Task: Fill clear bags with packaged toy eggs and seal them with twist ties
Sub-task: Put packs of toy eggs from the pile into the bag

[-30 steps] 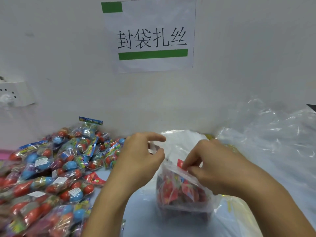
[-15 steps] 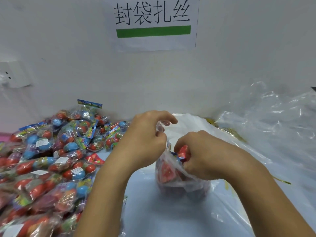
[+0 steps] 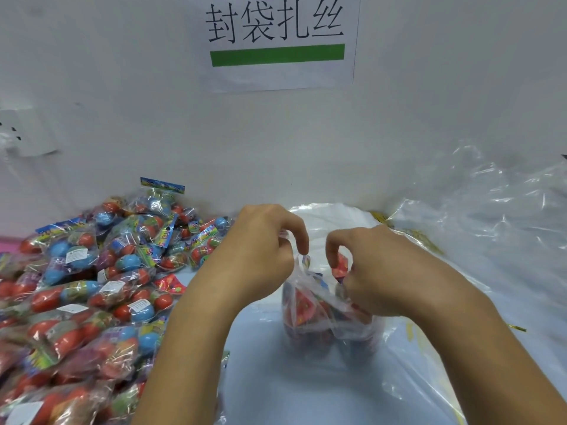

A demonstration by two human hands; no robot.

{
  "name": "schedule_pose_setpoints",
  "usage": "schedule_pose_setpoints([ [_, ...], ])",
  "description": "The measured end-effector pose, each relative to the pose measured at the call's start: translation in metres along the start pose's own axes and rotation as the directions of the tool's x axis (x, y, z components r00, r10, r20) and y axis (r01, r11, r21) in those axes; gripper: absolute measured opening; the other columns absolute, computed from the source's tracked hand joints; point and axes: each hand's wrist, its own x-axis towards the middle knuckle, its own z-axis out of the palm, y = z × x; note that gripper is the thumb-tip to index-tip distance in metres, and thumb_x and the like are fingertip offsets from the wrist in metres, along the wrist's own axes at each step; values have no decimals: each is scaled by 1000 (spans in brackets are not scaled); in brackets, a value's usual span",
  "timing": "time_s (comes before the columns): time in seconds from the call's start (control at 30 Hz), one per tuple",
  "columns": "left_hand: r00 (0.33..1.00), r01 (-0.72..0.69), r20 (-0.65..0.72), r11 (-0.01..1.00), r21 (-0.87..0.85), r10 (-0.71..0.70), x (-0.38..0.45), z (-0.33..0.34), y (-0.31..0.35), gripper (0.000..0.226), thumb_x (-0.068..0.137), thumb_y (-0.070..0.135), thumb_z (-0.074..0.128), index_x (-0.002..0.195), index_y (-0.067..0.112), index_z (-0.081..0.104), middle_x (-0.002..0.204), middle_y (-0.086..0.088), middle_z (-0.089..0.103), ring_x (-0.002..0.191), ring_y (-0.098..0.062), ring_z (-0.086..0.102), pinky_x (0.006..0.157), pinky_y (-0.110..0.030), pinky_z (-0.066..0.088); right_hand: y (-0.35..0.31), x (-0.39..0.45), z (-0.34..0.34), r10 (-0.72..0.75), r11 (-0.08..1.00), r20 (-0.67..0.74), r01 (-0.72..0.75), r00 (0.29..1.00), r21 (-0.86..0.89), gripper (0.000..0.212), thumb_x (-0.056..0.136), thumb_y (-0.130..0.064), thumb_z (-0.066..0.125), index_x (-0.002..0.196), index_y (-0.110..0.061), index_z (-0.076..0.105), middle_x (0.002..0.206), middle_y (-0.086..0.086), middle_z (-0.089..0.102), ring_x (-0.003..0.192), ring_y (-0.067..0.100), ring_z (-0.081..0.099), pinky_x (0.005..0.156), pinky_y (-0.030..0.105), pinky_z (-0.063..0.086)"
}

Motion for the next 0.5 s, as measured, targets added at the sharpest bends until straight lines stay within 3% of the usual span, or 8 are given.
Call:
schedule_pose_setpoints([
  [0.1, 999, 0, 32, 1000, 20, -1, -1, 0, 2, 45, 83, -5, 42, 73, 28, 71, 98, 8, 62, 78, 3, 56, 57, -11, 39, 0, 0, 1, 4, 999, 20, -3, 1000, -45, 26, 83, -6, 58, 92, -29, 65, 83, -7, 58, 69, 14, 55, 50, 25, 37],
  [0.2, 999, 4, 43, 1000, 25, -5, -2, -1, 5, 46, 82, -5, 41, 70, 29, 69, 98, 5, 63, 82, -17, 64, 69, -33, 54, -2, 0, 1, 41, 999, 53, -40, 998, -24, 15, 85, -13, 59, 95, -21, 67, 93, 2, 62, 79, 21, 60, 65, 30, 53],
  [0.23, 999, 9, 45, 1000, 27, -11, -2, -1, 5, 46, 82, -4, 41, 69, 30, 68, 100, 5, 64, 82, -20, 65, 71, -37, 55, -2, 0, 0, 45, 999, 47, -45, 998, -17, 5, 84, -13, 57, 85, -15, 62, 86, 4, 58, 72, 21, 55, 60, 29, 49],
  [0.3, 998, 21, 51, 1000, 21, -22, -2, -1, 5, 46, 84, -4, 41, 68, 32, 67, 105, 3, 66, 85, -15, 66, 75, -39, 56, -3, -1, 0, 52, 999, 34, -52, 998, 1, 17, 81, -10, 55, 68, -13, 46, 71, 5, 47, 58, 18, 43, 47, 27, 33],
  [0.37, 998, 33, 55, 999, 17, -34, -2, -1, 4, 46, 85, -3, 42, 71, 32, 68, 105, 2, 67, 91, -9, 64, 78, -39, 57, -4, -1, -2, 66, 998, 16, -66, 998, 5, 22, 80, -9, 54, 64, -14, 40, 68, 4, 43, 54, 16, 40, 44, 27, 27],
  [0.5, 997, 43, 57, 999, 30, -45, -1, 0, 3, 41, 89, 1, 44, 87, 30, 73, 104, 3, 63, 85, -3, 59, 68, -24, 50, -1, 1, 2, 62, 998, -45, -62, 997, -9, 37, 89, -17, 52, 59, -15, 30, 61, 4, 33, 51, 17, 30, 44, 29, 22],
])
